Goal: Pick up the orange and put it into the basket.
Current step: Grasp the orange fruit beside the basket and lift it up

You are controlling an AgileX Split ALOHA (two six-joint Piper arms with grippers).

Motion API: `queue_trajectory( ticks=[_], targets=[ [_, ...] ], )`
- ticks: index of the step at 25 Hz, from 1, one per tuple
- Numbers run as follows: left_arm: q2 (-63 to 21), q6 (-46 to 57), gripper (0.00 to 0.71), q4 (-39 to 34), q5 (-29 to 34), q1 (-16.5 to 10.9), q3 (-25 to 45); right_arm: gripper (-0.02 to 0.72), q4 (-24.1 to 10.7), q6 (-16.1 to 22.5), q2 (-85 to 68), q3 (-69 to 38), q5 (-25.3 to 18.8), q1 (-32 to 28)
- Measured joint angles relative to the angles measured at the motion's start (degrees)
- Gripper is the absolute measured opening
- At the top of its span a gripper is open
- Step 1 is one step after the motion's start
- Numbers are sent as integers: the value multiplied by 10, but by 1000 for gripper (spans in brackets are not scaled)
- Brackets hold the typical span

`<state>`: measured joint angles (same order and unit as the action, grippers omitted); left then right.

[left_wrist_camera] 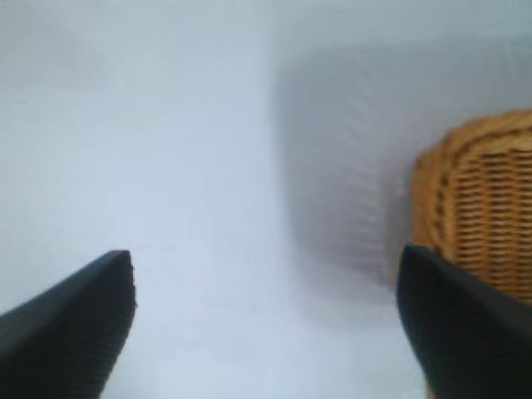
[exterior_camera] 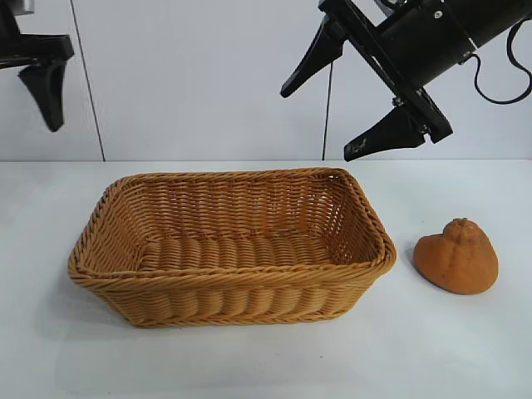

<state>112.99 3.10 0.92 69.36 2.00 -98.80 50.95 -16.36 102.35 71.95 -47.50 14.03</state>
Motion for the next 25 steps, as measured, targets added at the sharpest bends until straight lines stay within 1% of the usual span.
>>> queue_trajectory(
  ticks=[2,6,9,11,15,22,25],
  targets=[
    [-1,0,613,-15,1,-9,0,631,-1,0,0,0,0,0],
    [-18,-2,613,-19,0,-13,12,631,-1,0,0,0,0,0],
    [-57,-3,613,-16,0,-13,55,631,-1,0,0,0,-2,0],
    [-93,-5,613,-15,0,-13,102,631,-1,0,0,0,-3,0],
    [-203,-23,613,-15,0,-13,216,631,-1,0,0,0,-3,0],
    [-460,-26,613,-15,2,-13,419,631,-1,0,0,0,-4,0],
    [-568,-26,613,-14,2,-13,494,631,-1,0,0,0,-4,0]
  ],
)
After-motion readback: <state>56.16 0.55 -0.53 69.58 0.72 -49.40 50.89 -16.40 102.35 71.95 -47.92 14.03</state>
